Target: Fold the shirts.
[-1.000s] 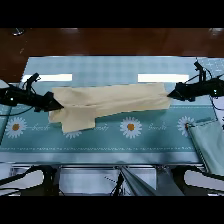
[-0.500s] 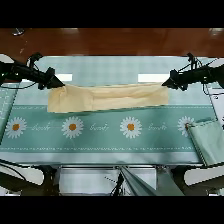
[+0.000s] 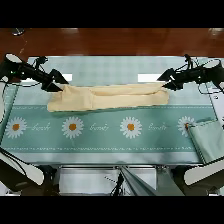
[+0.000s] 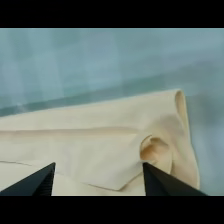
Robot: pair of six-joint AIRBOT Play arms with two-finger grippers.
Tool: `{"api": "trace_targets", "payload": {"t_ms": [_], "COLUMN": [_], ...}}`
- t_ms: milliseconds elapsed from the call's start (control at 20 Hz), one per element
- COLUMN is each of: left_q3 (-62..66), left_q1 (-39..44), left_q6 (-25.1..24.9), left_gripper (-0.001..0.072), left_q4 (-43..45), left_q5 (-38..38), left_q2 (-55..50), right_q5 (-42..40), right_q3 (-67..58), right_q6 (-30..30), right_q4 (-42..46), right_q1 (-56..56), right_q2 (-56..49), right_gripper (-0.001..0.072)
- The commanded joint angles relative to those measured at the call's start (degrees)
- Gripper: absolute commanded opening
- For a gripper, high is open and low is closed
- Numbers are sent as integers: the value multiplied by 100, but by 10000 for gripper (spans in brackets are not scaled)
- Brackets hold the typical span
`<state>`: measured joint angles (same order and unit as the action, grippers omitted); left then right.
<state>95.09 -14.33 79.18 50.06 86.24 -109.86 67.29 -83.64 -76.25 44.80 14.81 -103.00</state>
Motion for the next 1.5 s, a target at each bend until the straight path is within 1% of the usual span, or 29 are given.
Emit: {"api": "trace_targets", "payload": {"t_ms": [0,100,150,250,300,350,450,550,650,700,850,900,950,1000,1050,1100,1150,1300,1350,1450], "left_q3": [179,76,-131,-1150,-1829,-2640,-4076,-4994,-5372,-5399,-5396,-5396,-5396,-5394,-5390,-5383,-5381,-5180,-5027,-4485], "left_q1": [-352,-765,-966,-1226,-1244,-1222,-1093,-896,-645,-476,149,323,511,695,903,1078,1257,1873,2127,2736], "left_q6": [321,461,516,511,501,363,-385,-684,-857,-960,-973,-975,-977,-1113,-1432,-1641,-1720,-1709,-1694,-1333], "left_gripper": [704,704,704,704,704,704,704,703,703,703,703,701,700,688,424,37,20,18,16,16], "left_q4": [1453,2070,2090,2041,1993,1641,601,-229,-850,-1003,-1211,-1425,-1722,-1956,-2127,-2190,-2234,-2264,-2236,-1912], "left_q5": [791,597,234,-949,-1488,-1930,-2391,-2605,-2603,-2603,-2940,-2962,-2970,-2992,-3036,-3091,-3213,-3510,-3567,-3685], "left_q2": [249,850,1217,2245,2782,3355,4319,4940,5143,5125,5023,4979,4920,4854,4782,4712,4645,4415,4266,3775], "right_q5": [654,1115,1257,1217,1073,916,772,710,684,717,726,820,905,1008,1095,1220,1340,1727,1801,1707], "right_q3": [-413,-516,-505,-317,-173,-42,55,55,55,55,52,13,-35,-76,-76,-76,-76,-39,46,339], "right_q6": [-9,-48,-127,-205,-144,-70,186,308,308,308,291,271,275,267,258,260,260,192,210,319], "right_q4": [188,407,669,990,975,844,439,166,149,138,81,-122,-247,-271,-271,-221,-103,721,780,826], "right_q1": [466,927,1108,1244,1250,1213,1091,885,599,437,-39,-131,-184,-181,-181,-133,-83,31,31,7], "right_q2": [-33,-9,-15,-17,-17,-17,-109,-258,-431,-516,-616,-603,-570,-520,-435,-304,-131,763,1167,2162], "right_gripper": [627,628,627,628,627,628,627,627,627,626,619,593,448,127,22,22,22,22,22,22]}}
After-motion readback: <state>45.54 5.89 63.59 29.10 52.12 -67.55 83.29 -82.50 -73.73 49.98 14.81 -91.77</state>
